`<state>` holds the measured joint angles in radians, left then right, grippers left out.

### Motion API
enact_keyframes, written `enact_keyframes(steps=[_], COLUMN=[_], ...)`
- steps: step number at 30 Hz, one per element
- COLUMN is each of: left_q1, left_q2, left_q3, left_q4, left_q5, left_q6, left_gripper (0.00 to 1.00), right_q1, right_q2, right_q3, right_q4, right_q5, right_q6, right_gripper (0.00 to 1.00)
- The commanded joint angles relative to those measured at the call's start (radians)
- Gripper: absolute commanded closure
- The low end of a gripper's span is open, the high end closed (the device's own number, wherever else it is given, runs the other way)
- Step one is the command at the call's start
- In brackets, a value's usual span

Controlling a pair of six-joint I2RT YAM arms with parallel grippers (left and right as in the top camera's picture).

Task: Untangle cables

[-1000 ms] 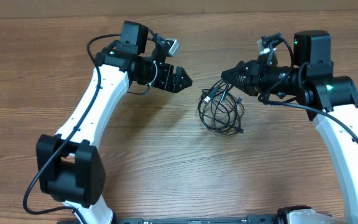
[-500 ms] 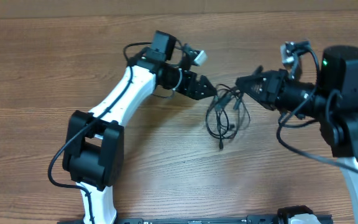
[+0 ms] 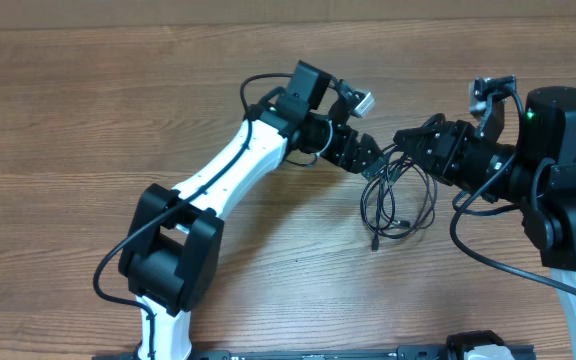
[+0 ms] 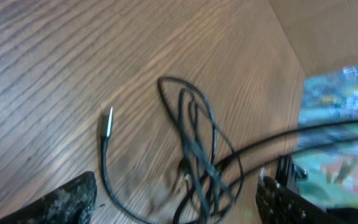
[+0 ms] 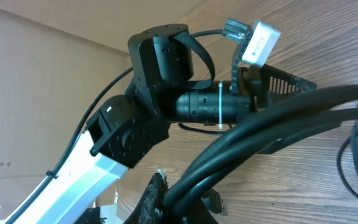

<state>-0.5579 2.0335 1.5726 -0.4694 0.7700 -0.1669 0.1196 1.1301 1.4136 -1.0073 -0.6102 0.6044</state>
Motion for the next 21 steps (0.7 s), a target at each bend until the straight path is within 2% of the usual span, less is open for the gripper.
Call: enact_keyframes(steps=[1,4,9,11,14,21], left_q1=[-0.036,-0.069,-0.093,-0.093,-0.09,-0.104], left_q2=[0.042,0.078,0.119,0.125,0.126,0.127], left_q3=[0.001,0.001,0.001,0.001,0.001,0.001], left_q4=[0.049,0.121,0.125,0.116,0.116,0.13], left_q5=[-0.043,-0.013,0.008,0.003,-0.027,-0.05], left_q6=[-0.176,-0.305,-0.355,-0.358,-0.363,-0.38], left_gripper=[0.19,0.24,0.51,0.58,0.59,0.51], right_q1=[0.003,0.003,0.003,0.003,0.003,0.003], right_q2=[-0.019,-0.019,-0.019,-0.019,-0.019,-0.019], right_q3=[0.035,0.035,0.035,0.035,0.035,0.035], right_q4=[0.007,0.006,0.004,-0.002,-0.005,-0.002], right_q5=[0.018,0.026,0.051,0.075,0.087,0.086], right_q6=[-0.027,-0.031,-0.031,-0.031,-0.034,-0.034], right_gripper=[0.96,0.96,0.96,0.96,0.96,0.96])
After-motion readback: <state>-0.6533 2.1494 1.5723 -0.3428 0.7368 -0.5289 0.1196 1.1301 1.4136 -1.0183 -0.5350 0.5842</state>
